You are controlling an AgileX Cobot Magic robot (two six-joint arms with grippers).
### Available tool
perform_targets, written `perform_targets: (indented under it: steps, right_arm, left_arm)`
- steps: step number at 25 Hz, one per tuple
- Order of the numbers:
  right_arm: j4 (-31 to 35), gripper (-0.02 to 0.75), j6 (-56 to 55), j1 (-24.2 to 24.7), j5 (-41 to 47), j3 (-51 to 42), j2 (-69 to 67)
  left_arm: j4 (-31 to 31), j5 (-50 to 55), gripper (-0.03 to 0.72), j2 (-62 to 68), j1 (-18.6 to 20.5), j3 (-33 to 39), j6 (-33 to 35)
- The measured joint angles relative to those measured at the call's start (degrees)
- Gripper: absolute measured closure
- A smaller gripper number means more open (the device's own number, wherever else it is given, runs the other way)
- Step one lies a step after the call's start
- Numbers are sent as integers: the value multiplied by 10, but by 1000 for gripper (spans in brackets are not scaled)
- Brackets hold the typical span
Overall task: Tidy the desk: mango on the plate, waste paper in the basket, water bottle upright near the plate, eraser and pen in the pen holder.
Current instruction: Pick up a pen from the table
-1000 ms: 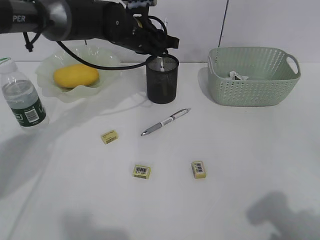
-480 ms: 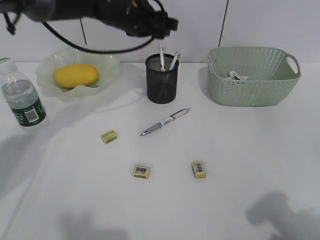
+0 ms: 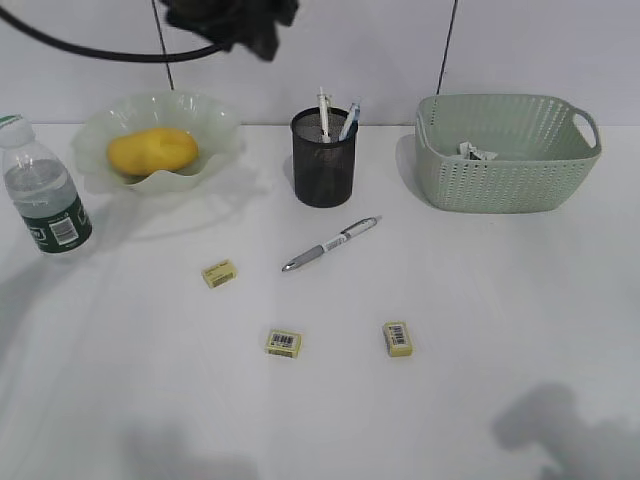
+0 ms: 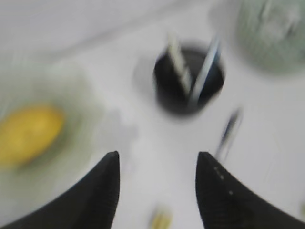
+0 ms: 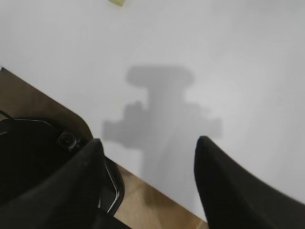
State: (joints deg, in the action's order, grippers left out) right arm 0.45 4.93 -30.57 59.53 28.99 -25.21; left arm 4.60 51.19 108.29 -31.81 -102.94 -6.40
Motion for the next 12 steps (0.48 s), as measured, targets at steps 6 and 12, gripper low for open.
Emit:
perform_targets:
  steps: [6, 12]
  right_arm:
    - [0, 261, 0, 0, 0, 0, 0]
    - [-9, 261, -36, 0, 0, 1, -2]
  left_arm:
    - [38, 176, 318, -55, 0, 0, 9]
    - [31, 183, 346, -156, -1, 41, 15]
